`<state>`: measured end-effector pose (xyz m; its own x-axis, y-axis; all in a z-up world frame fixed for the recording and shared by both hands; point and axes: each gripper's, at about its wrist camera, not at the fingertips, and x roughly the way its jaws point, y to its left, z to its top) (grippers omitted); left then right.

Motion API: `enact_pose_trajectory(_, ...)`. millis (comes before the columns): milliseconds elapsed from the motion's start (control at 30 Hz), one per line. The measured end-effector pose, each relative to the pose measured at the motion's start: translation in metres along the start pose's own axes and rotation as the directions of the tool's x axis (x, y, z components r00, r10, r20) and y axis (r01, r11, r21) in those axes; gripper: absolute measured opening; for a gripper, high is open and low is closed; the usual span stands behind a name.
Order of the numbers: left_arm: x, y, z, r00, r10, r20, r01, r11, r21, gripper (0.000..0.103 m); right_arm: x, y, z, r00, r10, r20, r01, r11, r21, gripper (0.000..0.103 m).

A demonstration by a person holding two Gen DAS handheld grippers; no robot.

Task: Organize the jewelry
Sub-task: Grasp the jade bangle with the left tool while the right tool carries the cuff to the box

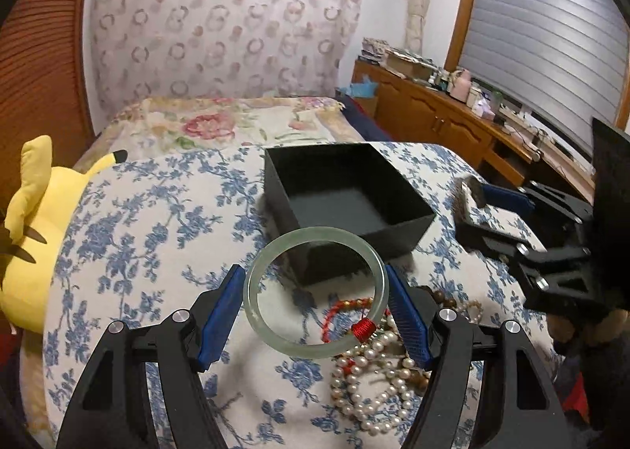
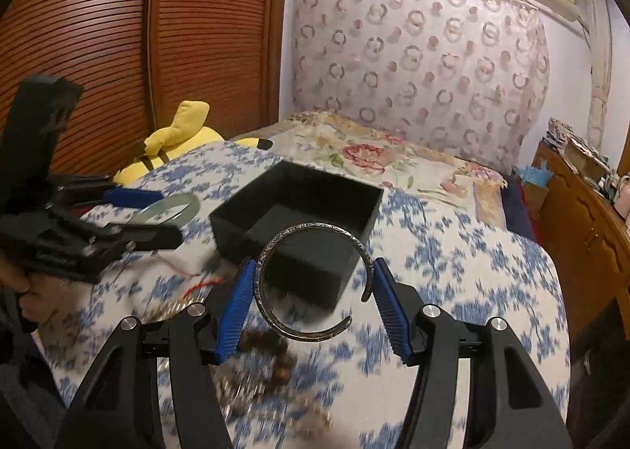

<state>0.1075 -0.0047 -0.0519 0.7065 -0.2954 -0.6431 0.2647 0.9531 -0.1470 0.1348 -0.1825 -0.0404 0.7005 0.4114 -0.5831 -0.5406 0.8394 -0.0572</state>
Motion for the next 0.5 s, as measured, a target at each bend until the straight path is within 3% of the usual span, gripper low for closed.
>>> enact_pose_trajectory(500, 0.002, 0.016, 0.014, 0.999, 0.023, 0.025, -0.022, 1.0, -0.02, 0.068, 0.066, -0.011, 0.031, 0.995, 0.067, -0.067, -0.062, 0.996, 0.065, 0.062)
